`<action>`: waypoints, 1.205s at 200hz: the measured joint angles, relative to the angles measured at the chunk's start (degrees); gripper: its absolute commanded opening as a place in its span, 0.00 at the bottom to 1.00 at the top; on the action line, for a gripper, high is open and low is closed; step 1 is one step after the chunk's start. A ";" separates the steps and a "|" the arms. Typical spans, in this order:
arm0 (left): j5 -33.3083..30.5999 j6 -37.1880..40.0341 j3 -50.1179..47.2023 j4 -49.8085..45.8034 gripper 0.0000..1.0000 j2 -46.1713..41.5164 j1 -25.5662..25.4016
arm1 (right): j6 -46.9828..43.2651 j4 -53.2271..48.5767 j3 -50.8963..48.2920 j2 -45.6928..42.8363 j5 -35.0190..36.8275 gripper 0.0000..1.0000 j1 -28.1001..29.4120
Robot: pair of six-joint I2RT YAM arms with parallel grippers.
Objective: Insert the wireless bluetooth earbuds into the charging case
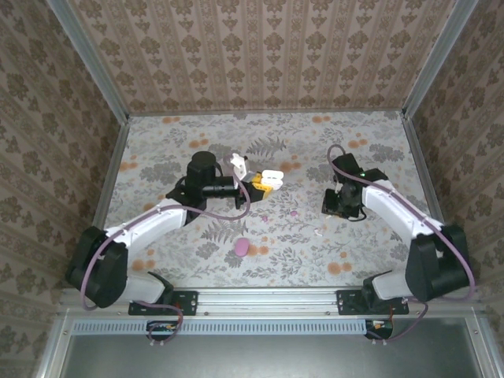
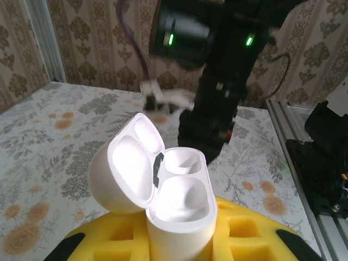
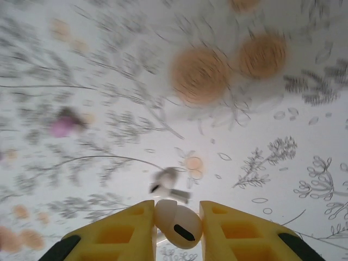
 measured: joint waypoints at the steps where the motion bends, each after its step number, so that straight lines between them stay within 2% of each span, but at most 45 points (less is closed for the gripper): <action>1: 0.02 0.00 0.04 0.00 0.07 0.09 0.00 | -0.15 0.00 0.17 -0.35 0.02 0.24 0.02; 51: 0.70 -0.02 0.74 0.68 0.07 3.63 -0.22 | -9.09 0.22 10.54 -6.97 0.94 0.24 2.49; 117: 0.13 -1.27 3.08 1.18 0.07 5.18 -1.62 | -24.87 4.37 19.52 -9.42 5.38 0.22 12.96; 171: -0.26 -3.28 4.55 2.03 0.07 5.70 -2.64 | -32.83 6.69 20.68 -7.34 10.38 0.22 19.45; 241: -0.28 -5.01 6.03 2.19 0.08 5.86 -2.69 | -36.59 10.73 19.93 -7.28 11.37 0.23 22.03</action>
